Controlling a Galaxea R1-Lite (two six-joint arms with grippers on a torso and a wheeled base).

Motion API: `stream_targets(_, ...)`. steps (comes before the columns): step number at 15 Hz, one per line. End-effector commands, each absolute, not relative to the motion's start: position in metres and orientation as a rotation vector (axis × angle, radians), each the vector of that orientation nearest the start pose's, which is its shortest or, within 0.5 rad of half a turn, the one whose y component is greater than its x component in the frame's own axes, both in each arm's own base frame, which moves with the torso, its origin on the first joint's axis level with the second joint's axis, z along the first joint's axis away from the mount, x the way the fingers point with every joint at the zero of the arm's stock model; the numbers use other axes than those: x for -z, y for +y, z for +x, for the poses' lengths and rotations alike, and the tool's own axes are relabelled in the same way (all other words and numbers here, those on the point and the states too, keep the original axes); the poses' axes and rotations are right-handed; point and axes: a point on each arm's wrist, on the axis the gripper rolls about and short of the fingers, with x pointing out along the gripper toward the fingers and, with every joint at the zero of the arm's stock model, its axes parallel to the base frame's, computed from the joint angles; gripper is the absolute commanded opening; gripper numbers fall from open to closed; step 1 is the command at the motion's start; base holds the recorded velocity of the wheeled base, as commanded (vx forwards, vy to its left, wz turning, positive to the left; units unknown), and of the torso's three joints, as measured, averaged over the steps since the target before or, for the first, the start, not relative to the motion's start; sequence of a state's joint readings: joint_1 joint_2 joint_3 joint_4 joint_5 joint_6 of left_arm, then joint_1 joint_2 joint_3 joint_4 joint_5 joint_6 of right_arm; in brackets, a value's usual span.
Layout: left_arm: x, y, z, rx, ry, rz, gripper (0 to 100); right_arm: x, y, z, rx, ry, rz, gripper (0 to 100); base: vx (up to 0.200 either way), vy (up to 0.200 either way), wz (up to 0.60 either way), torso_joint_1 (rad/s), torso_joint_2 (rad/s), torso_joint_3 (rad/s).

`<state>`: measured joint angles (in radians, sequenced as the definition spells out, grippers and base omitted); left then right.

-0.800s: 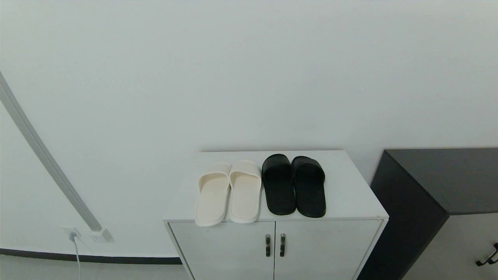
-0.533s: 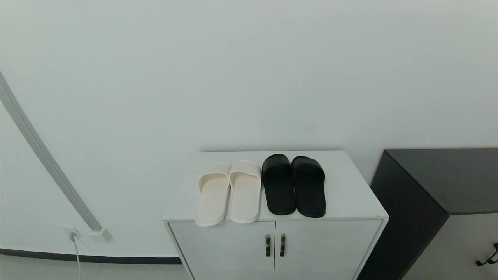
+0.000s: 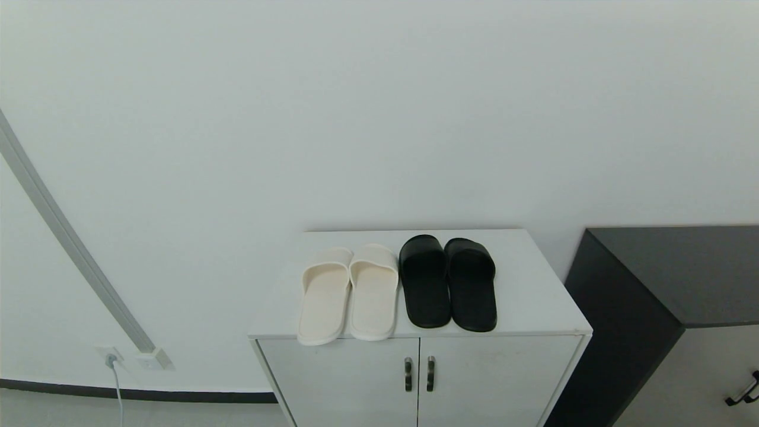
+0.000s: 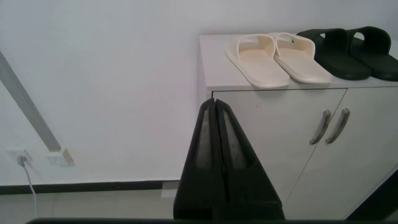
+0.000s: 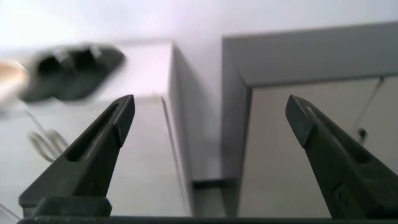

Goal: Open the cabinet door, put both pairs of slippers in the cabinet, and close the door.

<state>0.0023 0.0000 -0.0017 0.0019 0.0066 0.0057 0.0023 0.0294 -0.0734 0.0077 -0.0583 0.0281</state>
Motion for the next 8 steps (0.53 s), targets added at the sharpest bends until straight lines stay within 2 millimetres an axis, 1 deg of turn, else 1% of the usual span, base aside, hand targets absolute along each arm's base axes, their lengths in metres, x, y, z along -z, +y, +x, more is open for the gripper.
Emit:
stream_targets(1, -0.076, 0.000, -0.023, -0.011, 0.002, 0.006, 0, -0.207, -0.002, -0.013, 0.002, 0.009, 0.138, 100, 0.000, 0.000, 0.00, 0.000, 0.00, 0.000)
stream_targets(2, -0.076, 0.000, -0.023, -0.011, 0.000, 0.006, 0, -0.194, 0.000, 0.020, -0.005, 0.207, 0.047, 100, 0.000, 0.000, 0.00, 0.000, 0.00, 0.000)
stream_targets(3, -0.076, 0.000, -0.023, -0.009, 0.000, 0.006, 0, -0.187, 0.002, 0.036, -0.029, 0.269, 0.041, 100, 0.000, 0.000, 0.00, 0.000, 0.00, 0.000)
stream_targets(4, -0.076, 0.000, -0.023, -0.011, 0.000, 0.003, 0, -0.174, 0.007, 0.061, -0.093, 0.337, 0.037, 100, 0.000, 0.000, 0.00, 0.000, 0.00, 0.000)
stream_targets(5, -0.076, 0.000, -0.023, -0.009, 0.002, 0.005, 0, -0.167, 0.013, 0.079, -0.136, 0.368, 0.043, 100, 0.000, 0.000, 0.00, 0.000, 0.00, 0.000)
stream_targets(6, -0.076, 0.000, -0.023, -0.009, 0.002, 0.005, 0, -0.165, 0.021, 0.095, -0.172, 0.387, 0.065, 100, 0.000, 0.000, 0.00, 0.000, 0.00, 0.000)
stream_targets(7, -0.076, 0.000, -0.023, -0.009, 0.000, 0.005, 0, -0.165, 0.022, 0.096, -0.176, 0.387, 0.067, 100, 0.000, 0.000, 0.00, 0.000, 0.00, 0.000)
stream_targets(8, -0.076, 0.000, -0.023, -0.009, 0.002, 0.005, 0, -0.164, 0.042, 0.123, -0.209, 0.412, 0.070, 100, 0.000, 0.000, 0.00, 0.000, 0.00, 0.000)
